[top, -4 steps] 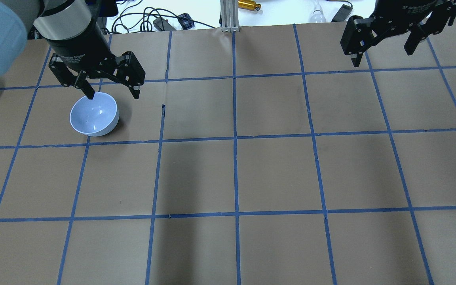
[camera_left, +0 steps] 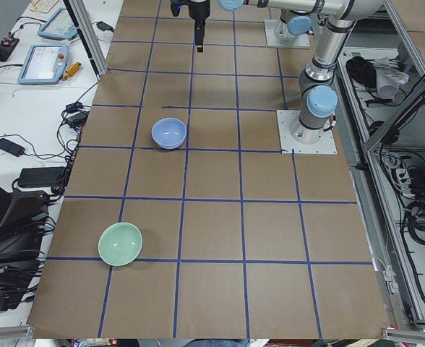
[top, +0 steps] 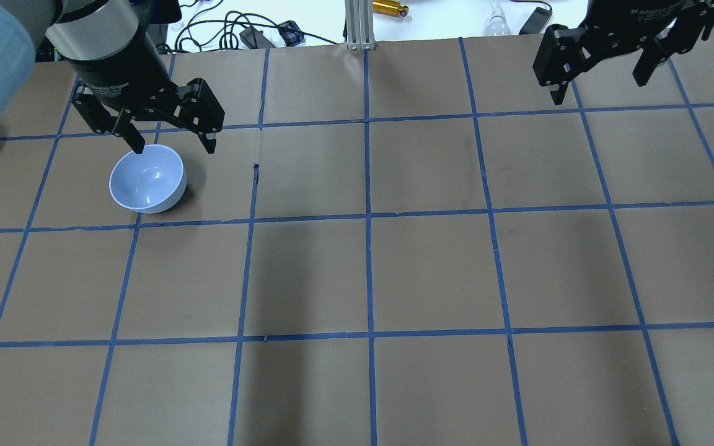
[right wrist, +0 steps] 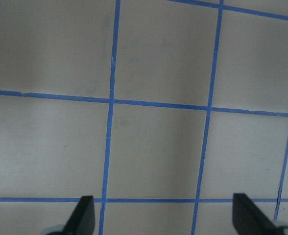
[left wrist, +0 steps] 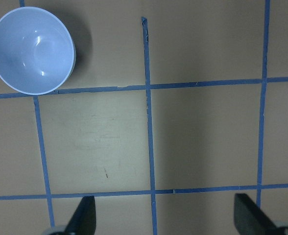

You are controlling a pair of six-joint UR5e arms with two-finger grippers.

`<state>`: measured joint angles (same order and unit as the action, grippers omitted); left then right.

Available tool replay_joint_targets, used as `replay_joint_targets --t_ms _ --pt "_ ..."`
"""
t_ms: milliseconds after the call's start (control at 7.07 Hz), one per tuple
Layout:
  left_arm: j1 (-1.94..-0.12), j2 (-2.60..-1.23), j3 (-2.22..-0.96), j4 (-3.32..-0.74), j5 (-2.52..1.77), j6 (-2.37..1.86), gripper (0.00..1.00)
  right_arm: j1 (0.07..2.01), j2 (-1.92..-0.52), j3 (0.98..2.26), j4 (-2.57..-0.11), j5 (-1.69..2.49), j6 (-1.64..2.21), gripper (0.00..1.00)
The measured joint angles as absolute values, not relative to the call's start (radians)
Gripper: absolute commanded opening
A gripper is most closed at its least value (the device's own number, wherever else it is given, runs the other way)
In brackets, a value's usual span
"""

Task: Stack green bowl on blue bowl
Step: 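Raise the left gripper up from above the light blue bowl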

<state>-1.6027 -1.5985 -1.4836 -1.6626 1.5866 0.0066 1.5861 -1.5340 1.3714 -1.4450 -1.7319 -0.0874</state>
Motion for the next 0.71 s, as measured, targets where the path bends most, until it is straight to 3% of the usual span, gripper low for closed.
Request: replay_joint_targets --t_ms 707 --pt "-1.590 -1.593 -1.487 -1.667 1.585 0.064 1.00 1.586 -1.534 1.371 -1.445 -1.732 -0.087 1.00"
